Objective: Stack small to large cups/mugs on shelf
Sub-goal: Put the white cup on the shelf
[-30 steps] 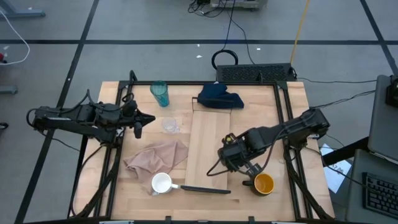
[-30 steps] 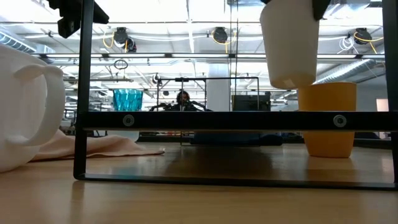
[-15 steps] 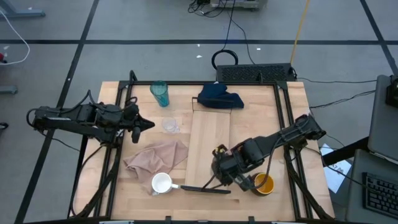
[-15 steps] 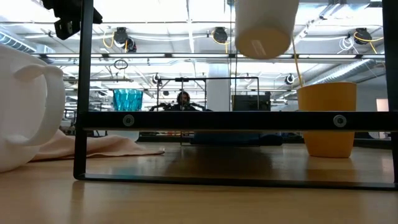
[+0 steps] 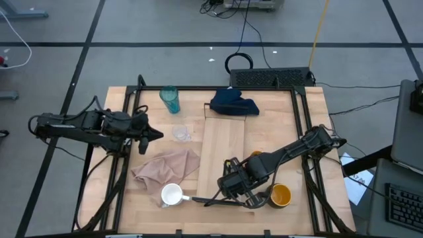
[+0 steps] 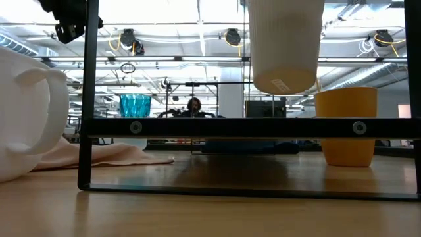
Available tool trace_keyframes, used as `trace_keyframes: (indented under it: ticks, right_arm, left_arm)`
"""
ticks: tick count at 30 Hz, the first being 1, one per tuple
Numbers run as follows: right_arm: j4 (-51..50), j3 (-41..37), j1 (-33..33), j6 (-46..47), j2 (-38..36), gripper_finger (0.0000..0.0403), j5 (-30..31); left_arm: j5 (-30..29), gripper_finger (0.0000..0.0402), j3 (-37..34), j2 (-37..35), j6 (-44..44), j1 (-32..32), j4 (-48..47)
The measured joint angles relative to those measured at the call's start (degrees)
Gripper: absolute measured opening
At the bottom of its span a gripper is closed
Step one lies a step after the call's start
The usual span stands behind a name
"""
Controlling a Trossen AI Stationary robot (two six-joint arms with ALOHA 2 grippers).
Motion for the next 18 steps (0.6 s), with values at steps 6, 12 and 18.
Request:
trace_keyframes:
  ticks: [6, 12, 18]
  right_arm:
    - [0.09, 0.0, 0.46, 4.89, 0.0, 0.0, -2.78]
    - [0.4, 0.0, 1.07, 9.37, 0.0, 0.0, -2.89]
    - [1.89, -0.02, 1.37, 11.48, 1.34, 0.0, -4.1]
  left_arm:
    - [0.0, 0.0033, 0.0, 0.0, 0.63, 0.0, -1.65]
    - [-0.02, 0.0033, 0.0, 0.0, 0.65, 0.0, -1.75]
    - [0.32, 0.0033, 0.0, 0.0, 0.13, 0.0, -1.75]
